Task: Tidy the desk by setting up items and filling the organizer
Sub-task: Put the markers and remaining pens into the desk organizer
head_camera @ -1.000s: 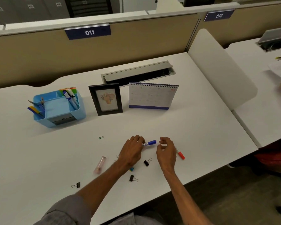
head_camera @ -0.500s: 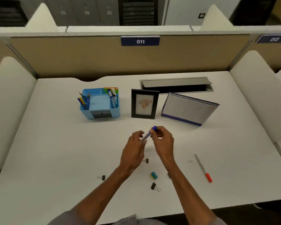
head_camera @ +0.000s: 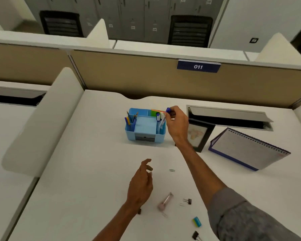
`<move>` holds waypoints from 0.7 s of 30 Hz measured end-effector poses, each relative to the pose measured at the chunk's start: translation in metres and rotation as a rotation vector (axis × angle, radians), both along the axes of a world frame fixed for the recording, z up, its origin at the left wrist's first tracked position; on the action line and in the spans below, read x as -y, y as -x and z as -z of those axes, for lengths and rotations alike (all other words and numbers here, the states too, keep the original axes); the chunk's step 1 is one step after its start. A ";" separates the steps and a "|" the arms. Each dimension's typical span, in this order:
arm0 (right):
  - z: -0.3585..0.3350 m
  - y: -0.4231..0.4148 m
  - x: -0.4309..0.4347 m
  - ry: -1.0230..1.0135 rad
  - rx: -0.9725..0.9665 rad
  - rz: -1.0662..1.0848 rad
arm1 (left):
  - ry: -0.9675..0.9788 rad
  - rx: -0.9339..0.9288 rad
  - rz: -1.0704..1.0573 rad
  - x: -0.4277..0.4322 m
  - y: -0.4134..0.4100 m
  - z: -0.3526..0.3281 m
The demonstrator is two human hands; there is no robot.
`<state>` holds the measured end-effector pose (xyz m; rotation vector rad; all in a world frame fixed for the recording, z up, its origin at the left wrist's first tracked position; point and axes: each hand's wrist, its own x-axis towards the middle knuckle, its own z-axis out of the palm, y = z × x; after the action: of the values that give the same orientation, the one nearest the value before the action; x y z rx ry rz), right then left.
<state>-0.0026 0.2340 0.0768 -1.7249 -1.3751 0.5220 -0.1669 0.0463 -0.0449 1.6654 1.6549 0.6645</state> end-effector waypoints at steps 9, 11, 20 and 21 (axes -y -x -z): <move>0.031 0.023 -0.028 0.224 0.186 -0.011 | 0.079 -0.011 0.070 -0.015 0.028 0.010; 0.034 0.025 -0.031 0.240 0.165 -0.005 | 0.094 -0.014 0.087 -0.017 0.031 0.013; 0.041 0.017 -0.013 0.219 0.059 0.058 | 0.122 -0.046 0.129 -0.021 0.020 0.018; 0.042 0.015 -0.005 0.214 0.053 0.071 | 0.125 -0.053 0.130 -0.021 0.017 0.017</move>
<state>-0.0181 0.2391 0.0351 -1.9651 -1.3285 0.6059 -0.1836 0.0672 -0.0614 1.6960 1.5755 0.4479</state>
